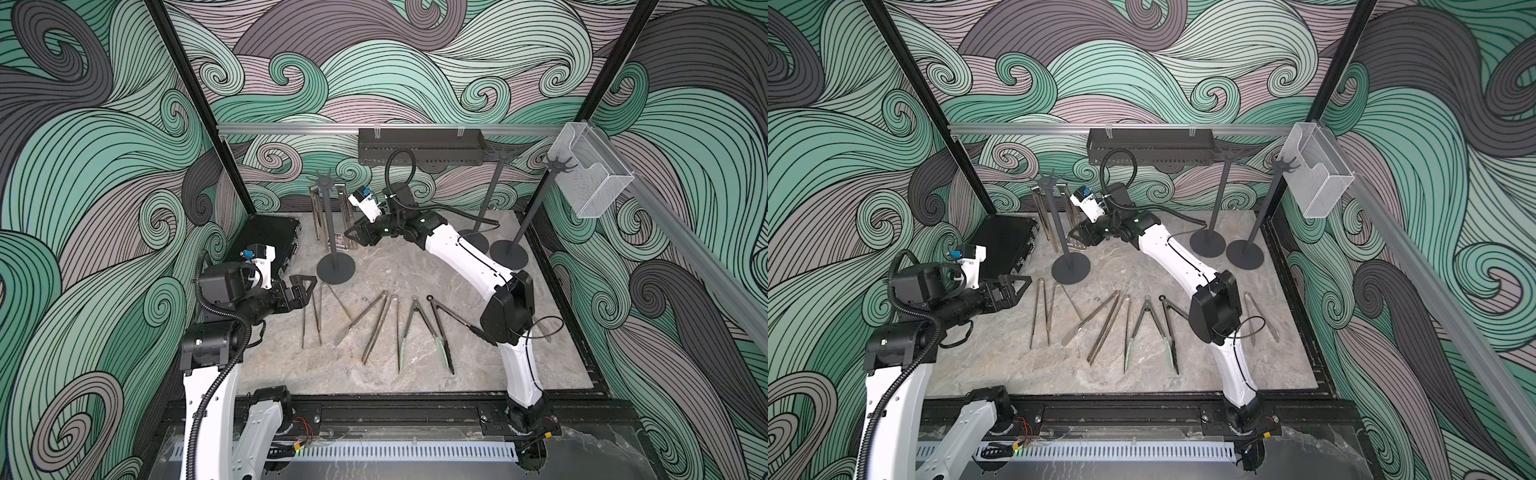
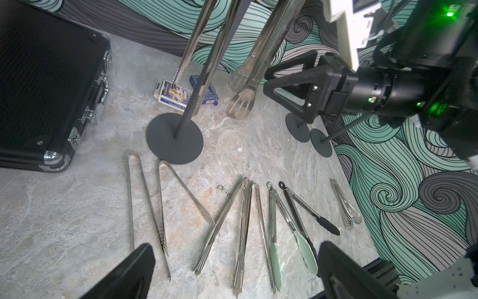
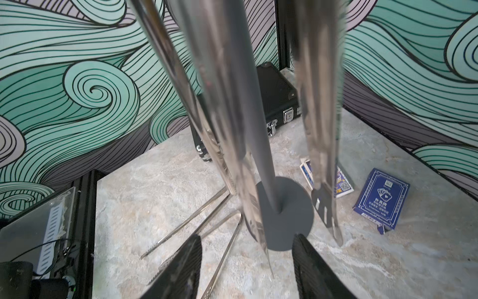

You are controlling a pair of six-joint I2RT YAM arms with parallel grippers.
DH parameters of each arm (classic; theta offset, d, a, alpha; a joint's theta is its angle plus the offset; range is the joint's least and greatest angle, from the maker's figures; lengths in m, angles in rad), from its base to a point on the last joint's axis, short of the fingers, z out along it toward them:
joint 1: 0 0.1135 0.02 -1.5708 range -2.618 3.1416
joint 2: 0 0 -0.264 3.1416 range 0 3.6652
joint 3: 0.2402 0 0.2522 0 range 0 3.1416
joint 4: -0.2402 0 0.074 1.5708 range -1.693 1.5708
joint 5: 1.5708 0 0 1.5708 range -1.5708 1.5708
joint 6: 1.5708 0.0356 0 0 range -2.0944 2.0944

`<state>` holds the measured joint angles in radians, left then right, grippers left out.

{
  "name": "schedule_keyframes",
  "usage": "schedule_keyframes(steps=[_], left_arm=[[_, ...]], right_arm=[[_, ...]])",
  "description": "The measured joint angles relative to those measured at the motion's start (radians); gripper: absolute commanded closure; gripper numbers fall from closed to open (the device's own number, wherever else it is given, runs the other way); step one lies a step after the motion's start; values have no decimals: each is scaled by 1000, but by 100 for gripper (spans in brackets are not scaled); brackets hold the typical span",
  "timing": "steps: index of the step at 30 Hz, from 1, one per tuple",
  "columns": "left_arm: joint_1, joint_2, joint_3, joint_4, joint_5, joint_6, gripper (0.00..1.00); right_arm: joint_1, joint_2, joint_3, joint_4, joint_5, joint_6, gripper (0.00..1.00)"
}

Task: Hang food tongs on kitchen utensil racks
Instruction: Hang the food tongs on the rack.

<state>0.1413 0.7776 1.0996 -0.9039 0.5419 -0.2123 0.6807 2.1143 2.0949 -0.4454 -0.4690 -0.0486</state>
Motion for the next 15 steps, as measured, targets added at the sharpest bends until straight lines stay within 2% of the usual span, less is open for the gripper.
schedule_keyframes(steps=[4,11,15], left_arm=[[0,62,17,-66,-31,-20,19],[0,221,11,-186,-117,-118,31],[0,350,-15,-200,-182,-161,34]], right_arm=[[0,-156,-187,31,39,0,38],[-27,-632,-667,141,141,50,32],[-58,-842,-863,168,169,115,33]])
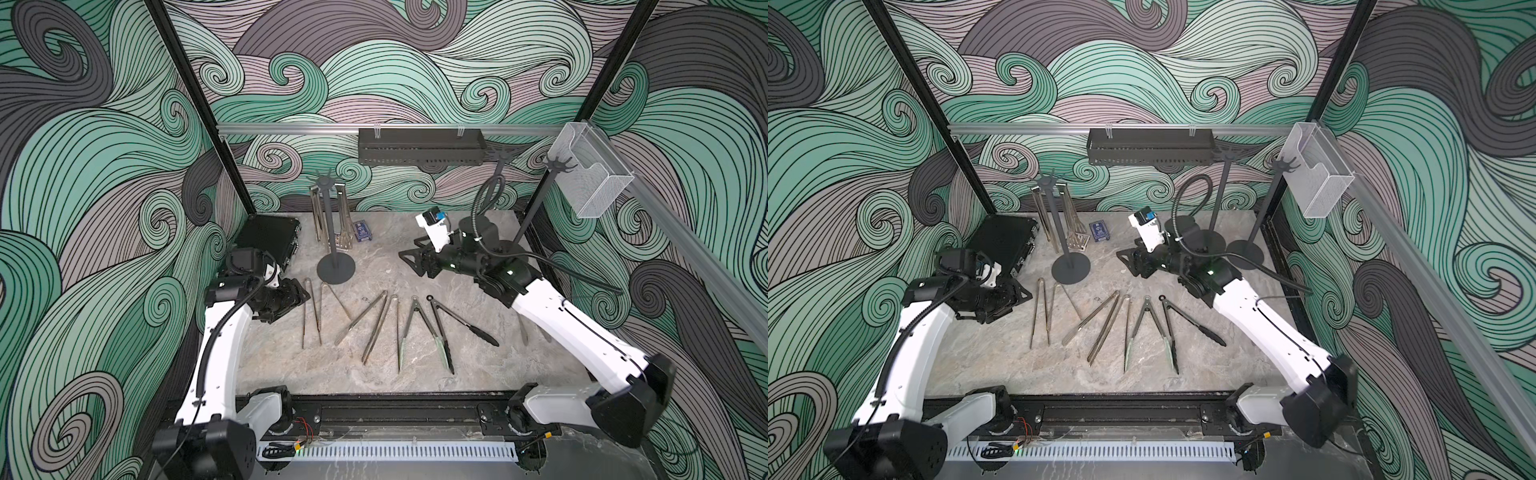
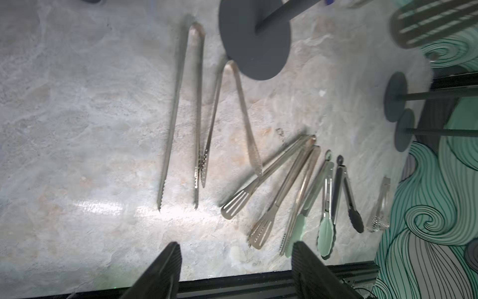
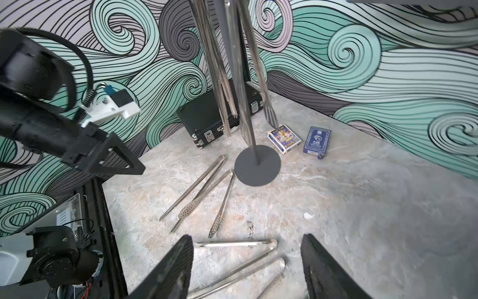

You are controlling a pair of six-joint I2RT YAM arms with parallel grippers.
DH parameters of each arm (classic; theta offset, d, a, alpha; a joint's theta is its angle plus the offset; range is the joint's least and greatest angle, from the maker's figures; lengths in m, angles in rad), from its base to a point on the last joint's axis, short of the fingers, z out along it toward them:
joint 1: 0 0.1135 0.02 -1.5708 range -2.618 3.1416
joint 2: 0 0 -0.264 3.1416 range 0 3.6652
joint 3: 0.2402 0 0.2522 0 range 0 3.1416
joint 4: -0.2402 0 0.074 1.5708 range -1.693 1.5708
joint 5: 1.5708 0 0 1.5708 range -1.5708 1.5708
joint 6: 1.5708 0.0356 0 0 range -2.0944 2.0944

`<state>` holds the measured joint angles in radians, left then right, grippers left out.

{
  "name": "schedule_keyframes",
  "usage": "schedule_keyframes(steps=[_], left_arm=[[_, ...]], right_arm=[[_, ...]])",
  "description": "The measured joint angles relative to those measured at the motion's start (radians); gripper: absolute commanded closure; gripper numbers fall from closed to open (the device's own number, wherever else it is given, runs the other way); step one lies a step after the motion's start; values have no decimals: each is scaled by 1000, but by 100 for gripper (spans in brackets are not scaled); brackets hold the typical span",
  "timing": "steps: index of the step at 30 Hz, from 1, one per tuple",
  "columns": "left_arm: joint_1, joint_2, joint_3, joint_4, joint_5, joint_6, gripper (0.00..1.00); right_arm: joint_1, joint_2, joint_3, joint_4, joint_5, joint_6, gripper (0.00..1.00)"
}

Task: Hang food tongs on kitchen utensil racks
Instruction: Hang the food tongs on the rack, then pick up the food tongs from the center of the board.

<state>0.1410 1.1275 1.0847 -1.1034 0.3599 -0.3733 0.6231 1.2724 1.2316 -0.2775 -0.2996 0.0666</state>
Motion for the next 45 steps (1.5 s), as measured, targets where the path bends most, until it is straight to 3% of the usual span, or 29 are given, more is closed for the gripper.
schedule_keyframes(steps=[8,17,24,35,45], left_arm=[[-9,318,2,0,-106,-37,43],[-56,550,64,20,-221,-64,44],[-93,658,81,74,-277,-65,46],[-132,763,127,120,-378,-68,60],[-137,767,124,130,-403,-82,81]], right_arm=[[-1,-218,-227,2,14,84,33],[-4,-286,-276,6,31,110,33],[-10,-286,-285,14,31,122,34],[-19,-286,-290,21,30,128,34],[-23,-286,-294,29,29,129,33]])
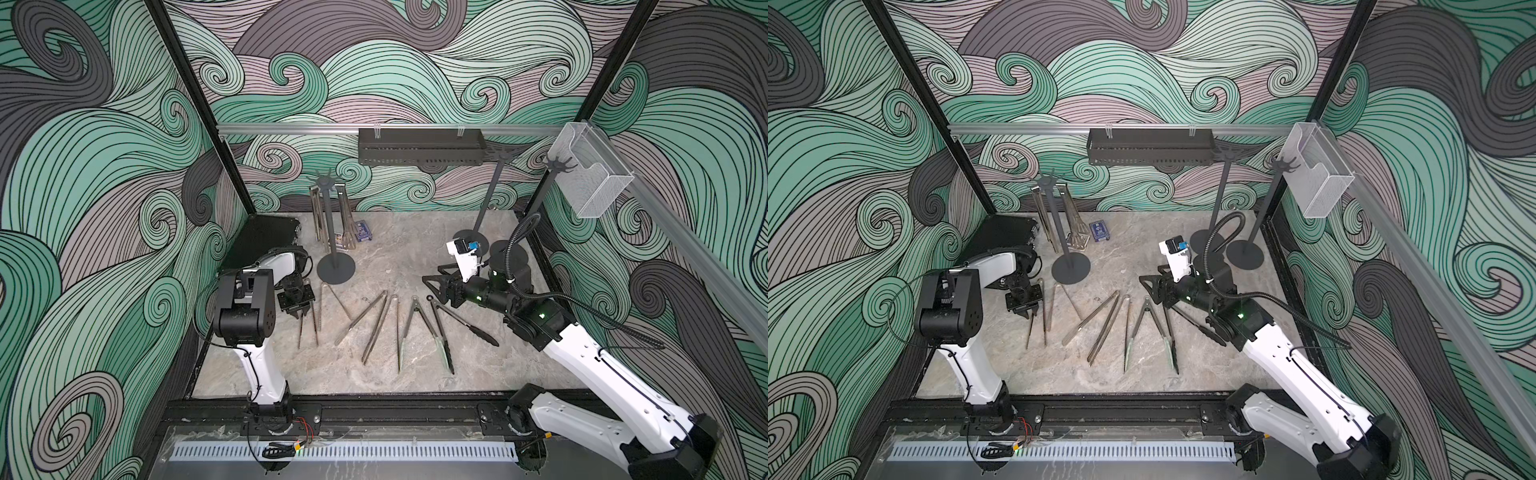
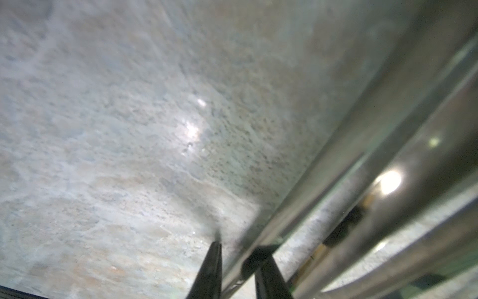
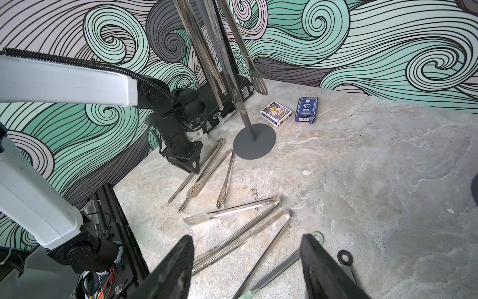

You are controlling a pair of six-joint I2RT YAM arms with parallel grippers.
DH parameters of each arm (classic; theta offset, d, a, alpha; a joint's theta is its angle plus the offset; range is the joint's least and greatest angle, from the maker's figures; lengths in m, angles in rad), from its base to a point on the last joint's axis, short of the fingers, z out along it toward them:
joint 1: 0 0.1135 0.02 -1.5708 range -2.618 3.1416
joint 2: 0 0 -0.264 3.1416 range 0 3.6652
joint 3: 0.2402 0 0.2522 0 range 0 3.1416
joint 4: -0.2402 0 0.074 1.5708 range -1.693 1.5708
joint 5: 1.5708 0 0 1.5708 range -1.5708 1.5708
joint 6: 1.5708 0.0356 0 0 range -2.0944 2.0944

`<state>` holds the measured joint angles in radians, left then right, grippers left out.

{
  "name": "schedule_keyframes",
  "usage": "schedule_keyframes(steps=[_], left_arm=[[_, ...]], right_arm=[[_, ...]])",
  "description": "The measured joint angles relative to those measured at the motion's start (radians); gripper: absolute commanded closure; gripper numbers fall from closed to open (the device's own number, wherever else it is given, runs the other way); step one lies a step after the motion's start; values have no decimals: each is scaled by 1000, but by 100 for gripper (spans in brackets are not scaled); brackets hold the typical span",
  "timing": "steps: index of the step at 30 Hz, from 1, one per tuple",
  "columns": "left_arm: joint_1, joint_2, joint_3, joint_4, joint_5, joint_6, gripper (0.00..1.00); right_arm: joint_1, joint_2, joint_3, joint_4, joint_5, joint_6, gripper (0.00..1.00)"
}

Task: Hang food tongs on kitchen utensil racks
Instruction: Pick up the food tongs from the center of the board.

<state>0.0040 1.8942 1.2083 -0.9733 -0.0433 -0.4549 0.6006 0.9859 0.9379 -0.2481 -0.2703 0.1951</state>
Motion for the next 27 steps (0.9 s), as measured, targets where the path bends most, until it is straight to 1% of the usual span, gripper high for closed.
schedule_keyframes(steps=[10,16,20,24,27], left_arm=[[0,-8,-16,-6,-33,-7,100],[-1,-20,-27,-6,-50,-10,100],[-1,-54,-52,-18,-76,-10,100],[-8,-154,-55,-61,-108,-10,100],[-11,-284,-48,-103,-126,-8,100]], right_arm=[[-6,0,-2,2,-2,0,33],[-6,-4,-2,1,-3,1,33],[-7,-19,-2,1,-3,2,34],[-10,-31,-2,0,-3,5,33],[-16,-37,-2,-3,-3,7,33]])
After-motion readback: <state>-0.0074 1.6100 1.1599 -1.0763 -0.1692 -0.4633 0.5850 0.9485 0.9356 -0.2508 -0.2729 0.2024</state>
